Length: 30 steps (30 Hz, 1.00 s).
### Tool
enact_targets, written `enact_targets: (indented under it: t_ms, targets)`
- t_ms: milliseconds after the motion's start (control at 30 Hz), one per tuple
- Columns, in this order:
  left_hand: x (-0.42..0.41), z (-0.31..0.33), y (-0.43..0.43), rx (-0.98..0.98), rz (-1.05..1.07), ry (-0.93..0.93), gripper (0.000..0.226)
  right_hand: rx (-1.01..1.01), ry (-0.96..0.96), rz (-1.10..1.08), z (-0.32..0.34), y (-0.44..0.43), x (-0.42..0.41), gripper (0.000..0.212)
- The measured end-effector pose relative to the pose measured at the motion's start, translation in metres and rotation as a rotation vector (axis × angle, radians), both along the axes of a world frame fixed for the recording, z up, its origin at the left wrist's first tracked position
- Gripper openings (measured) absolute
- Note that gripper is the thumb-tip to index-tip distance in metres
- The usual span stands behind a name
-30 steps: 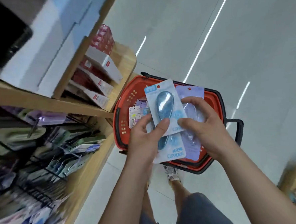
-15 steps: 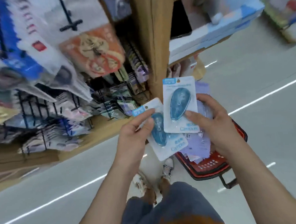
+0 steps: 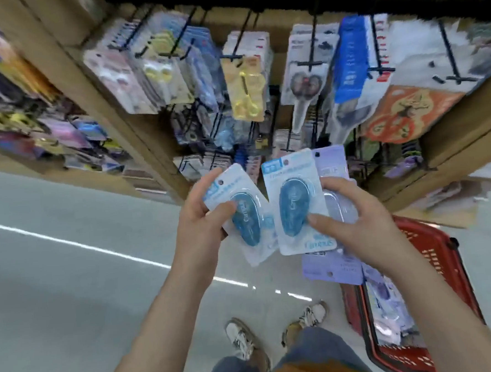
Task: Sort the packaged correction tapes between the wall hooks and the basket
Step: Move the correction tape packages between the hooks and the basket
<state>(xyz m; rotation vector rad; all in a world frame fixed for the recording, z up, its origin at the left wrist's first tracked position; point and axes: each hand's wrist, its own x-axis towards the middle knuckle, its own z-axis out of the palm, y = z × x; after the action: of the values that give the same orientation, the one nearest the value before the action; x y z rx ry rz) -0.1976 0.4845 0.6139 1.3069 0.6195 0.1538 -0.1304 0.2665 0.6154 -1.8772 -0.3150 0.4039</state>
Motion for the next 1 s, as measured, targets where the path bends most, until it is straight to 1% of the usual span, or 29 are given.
enact_targets:
  t_ms: [67,167,333,400,433,500,600,700,800,900,967,1000]
  targets:
    - [-0.021,0.009,0.034,0.021,0.074,-0.013,0.045,-0.030,-0.077,0.099,0.010,0.039,-0.012,0.044]
    - [-0.042,0.022,0.074,0.052,0.175,-0.041,0.029,-0.030,-0.173,0.224,0.024,0.090,-0.025,0.059]
    - [-0.053,0.040,0.123,0.073,0.362,-0.050,0.017,-0.064,-0.282,0.341,0.042,0.143,-0.027,0.054]
    - [-0.051,0.045,0.141,0.056,0.377,-0.035,0.010,-0.074,-0.318,0.353,0.046,0.158,-0.021,0.054]
    - [-0.049,0.047,0.150,0.045,0.381,-0.033,0.011,-0.073,-0.327,0.354,0.046,0.164,-0.017,0.054]
    - [-0.042,0.052,0.168,0.033,0.380,-0.048,0.017,-0.064,-0.337,0.348,0.045,0.177,-0.008,0.053]
    - [-0.026,0.061,0.195,0.025,0.360,-0.074,0.013,-0.056,-0.325,0.339,0.045,0.199,0.009,0.051]
    - [-0.003,0.069,0.218,-0.037,0.255,-0.055,0.015,-0.010,-0.310,0.324,0.049,0.220,0.031,0.052]
    - [0.024,0.079,0.231,-0.112,0.111,-0.036,0.033,0.024,-0.315,0.325,0.057,0.242,0.056,0.057]
    - [0.051,0.091,0.242,-0.166,0.064,-0.069,0.049,0.022,-0.335,0.371,0.065,0.263,0.080,0.049]
    - [0.067,0.097,0.251,-0.134,0.061,-0.078,0.048,0.008,-0.366,0.390,0.070,0.273,0.093,0.047]
    - [0.073,0.100,0.255,-0.105,0.053,-0.087,0.041,0.004,-0.385,0.392,0.072,0.278,0.098,0.047]
